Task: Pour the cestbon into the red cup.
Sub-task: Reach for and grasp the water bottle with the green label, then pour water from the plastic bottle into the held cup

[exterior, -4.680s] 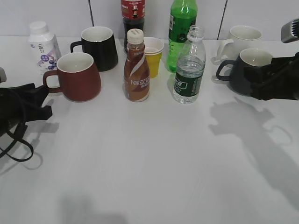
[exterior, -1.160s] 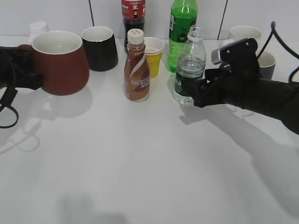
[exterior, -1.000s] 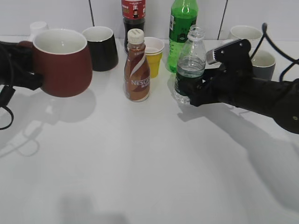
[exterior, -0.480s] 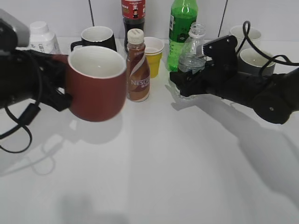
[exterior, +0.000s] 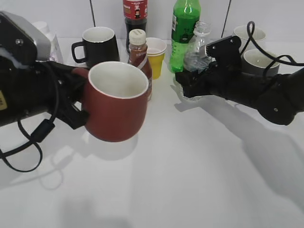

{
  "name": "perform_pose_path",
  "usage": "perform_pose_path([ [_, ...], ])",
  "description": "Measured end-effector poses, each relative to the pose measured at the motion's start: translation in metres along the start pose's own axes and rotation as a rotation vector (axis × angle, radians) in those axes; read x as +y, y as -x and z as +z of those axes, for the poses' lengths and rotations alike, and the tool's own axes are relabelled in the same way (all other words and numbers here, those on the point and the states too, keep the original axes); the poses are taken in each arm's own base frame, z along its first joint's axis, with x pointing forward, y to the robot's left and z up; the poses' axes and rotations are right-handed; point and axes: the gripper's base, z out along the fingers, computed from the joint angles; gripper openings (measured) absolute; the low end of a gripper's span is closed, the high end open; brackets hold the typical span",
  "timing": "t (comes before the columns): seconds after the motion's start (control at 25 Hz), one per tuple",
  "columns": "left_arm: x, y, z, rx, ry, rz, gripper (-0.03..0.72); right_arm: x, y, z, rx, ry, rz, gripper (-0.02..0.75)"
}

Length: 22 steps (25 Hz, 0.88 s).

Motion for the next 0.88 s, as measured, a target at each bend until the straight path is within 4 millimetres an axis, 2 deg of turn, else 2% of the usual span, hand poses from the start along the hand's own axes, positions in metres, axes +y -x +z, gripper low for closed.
perform_pose_path([
  [0.12, -0.004, 0.001, 0.0, 0.0, -0.014, 0.004, 0.083, 0.001, 0.005, -0.005, 0.007, -0.006, -0.004, 0.463],
  [0.28, -0.006, -0.003, 0.004, 0.01, -0.024, 0.002, 0.083, 0.006, 0.021, -0.023, -0.014, 0.0, -0.059, 0.463],
  [0.6, -0.011, -0.021, 0.023, 0.006, -0.06, -0.029, 0.083, 0.037, 0.062, -0.059, -0.079, 0.241, -0.437, 0.463],
  [0.88, -0.018, -0.034, 0.034, 0.013, -0.126, -0.028, 0.083, 0.041, 0.07, -0.066, -0.107, 0.256, -0.657, 0.463],
])
